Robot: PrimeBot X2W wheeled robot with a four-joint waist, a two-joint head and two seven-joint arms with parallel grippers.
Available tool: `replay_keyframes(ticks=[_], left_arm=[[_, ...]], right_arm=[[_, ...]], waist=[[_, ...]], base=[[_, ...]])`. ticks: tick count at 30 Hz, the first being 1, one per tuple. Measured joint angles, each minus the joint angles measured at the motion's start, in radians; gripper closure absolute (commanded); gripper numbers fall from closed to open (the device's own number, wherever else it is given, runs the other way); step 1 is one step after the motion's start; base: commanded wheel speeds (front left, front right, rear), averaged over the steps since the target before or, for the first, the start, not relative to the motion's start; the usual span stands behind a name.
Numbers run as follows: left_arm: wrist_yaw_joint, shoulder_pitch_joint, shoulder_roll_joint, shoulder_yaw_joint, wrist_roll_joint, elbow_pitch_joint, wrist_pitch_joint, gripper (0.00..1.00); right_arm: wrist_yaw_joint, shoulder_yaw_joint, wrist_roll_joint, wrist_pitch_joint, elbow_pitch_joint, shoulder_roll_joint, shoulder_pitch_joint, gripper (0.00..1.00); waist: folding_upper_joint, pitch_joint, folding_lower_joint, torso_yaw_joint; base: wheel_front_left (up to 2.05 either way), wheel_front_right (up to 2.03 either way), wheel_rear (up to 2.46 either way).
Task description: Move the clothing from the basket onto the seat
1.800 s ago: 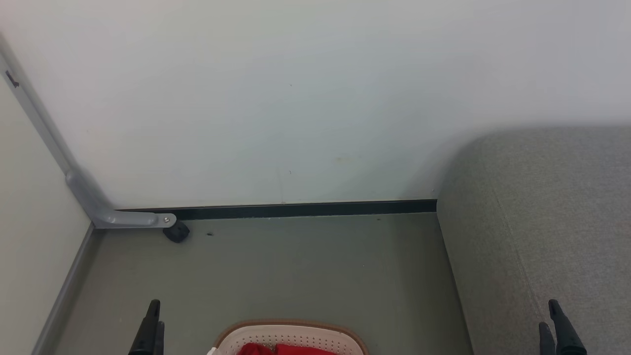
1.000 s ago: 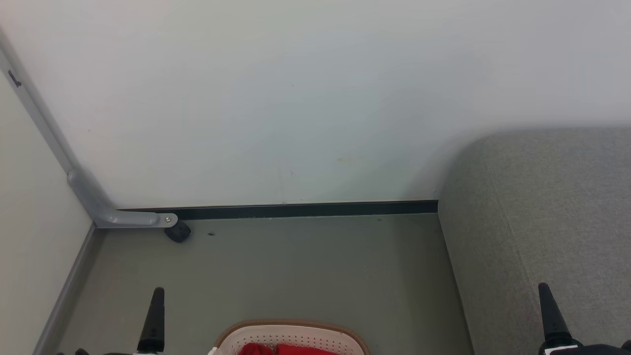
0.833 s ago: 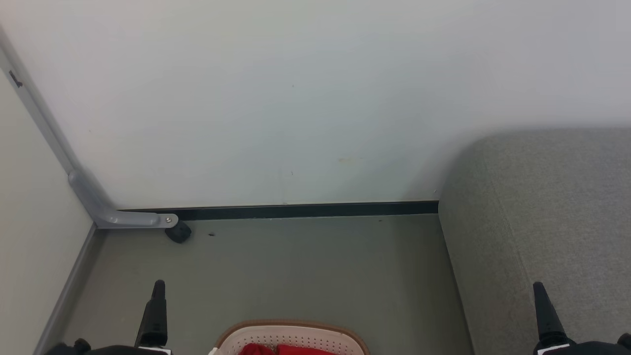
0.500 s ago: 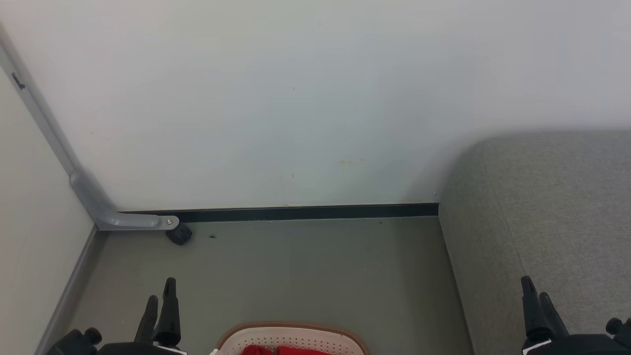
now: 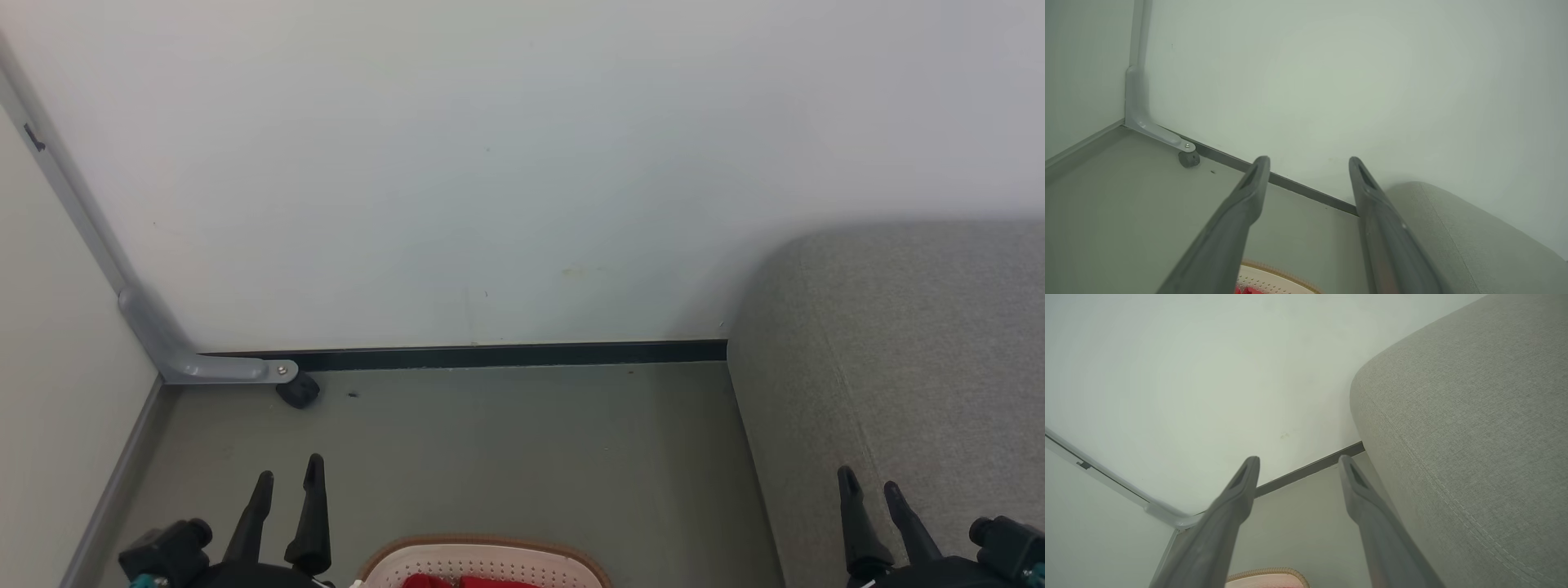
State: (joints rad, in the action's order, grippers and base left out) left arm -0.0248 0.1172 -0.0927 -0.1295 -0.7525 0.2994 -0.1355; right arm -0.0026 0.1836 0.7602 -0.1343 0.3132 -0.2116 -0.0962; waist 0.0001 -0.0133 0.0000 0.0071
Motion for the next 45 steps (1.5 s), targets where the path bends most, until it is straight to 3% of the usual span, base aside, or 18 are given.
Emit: replay_keyframes(ticks=[28, 45], left_arm=[[0.079, 0.005, 0.000, -0.082, 0.395, 0.119, -0.108, 0.00], [0.096, 0.008, 0.015, -0.067, 0.402, 0.173, -0.114, 0.00]], right_arm=[[-0.074, 0.118, -0.360, -0.106, 0.023, -0.044, -0.019, 0.00], [-0.086, 0.101, -0.390, -0.114, 0.019, -0.040, -0.017, 0.00]], waist=[[0.0000, -0.002, 0.0000, 0.000], [0.0000, -0.003, 0.0000, -0.001]], base=[[0.00, 0.00, 0.00], [0.00, 0.00, 0.00]])
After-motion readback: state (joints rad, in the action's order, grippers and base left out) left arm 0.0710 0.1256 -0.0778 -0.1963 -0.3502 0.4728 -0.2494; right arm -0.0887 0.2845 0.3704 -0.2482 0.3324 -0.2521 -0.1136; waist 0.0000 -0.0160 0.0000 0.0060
